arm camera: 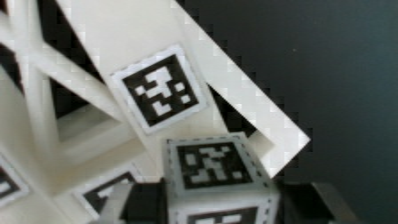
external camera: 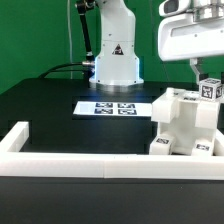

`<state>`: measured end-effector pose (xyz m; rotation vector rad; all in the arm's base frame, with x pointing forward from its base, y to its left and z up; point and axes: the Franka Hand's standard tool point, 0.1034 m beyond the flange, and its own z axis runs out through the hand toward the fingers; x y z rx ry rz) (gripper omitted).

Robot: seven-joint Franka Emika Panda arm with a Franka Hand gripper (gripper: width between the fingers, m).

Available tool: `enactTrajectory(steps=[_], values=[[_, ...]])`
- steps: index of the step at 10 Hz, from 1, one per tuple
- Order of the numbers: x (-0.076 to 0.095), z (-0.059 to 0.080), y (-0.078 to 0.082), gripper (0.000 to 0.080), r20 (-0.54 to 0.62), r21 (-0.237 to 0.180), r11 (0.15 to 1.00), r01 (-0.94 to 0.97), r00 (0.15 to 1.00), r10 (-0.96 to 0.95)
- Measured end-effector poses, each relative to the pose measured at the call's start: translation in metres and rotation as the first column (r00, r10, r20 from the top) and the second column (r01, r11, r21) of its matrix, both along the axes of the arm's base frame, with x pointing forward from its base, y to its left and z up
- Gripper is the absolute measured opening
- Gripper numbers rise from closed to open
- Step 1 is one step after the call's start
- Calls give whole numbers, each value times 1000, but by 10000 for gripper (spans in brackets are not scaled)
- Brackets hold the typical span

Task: Assemble chair

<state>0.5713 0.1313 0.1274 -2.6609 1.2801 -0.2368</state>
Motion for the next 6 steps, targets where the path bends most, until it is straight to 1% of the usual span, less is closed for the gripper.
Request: enactTrajectory(steps=[2, 3, 6], values=[[0, 0, 0, 290, -12, 32, 993, 115, 993, -114], [0, 0, 0, 290, -26, 57, 977, 207, 978, -206], [0, 0, 0, 290, -54, 98, 930, 355, 935, -351]])
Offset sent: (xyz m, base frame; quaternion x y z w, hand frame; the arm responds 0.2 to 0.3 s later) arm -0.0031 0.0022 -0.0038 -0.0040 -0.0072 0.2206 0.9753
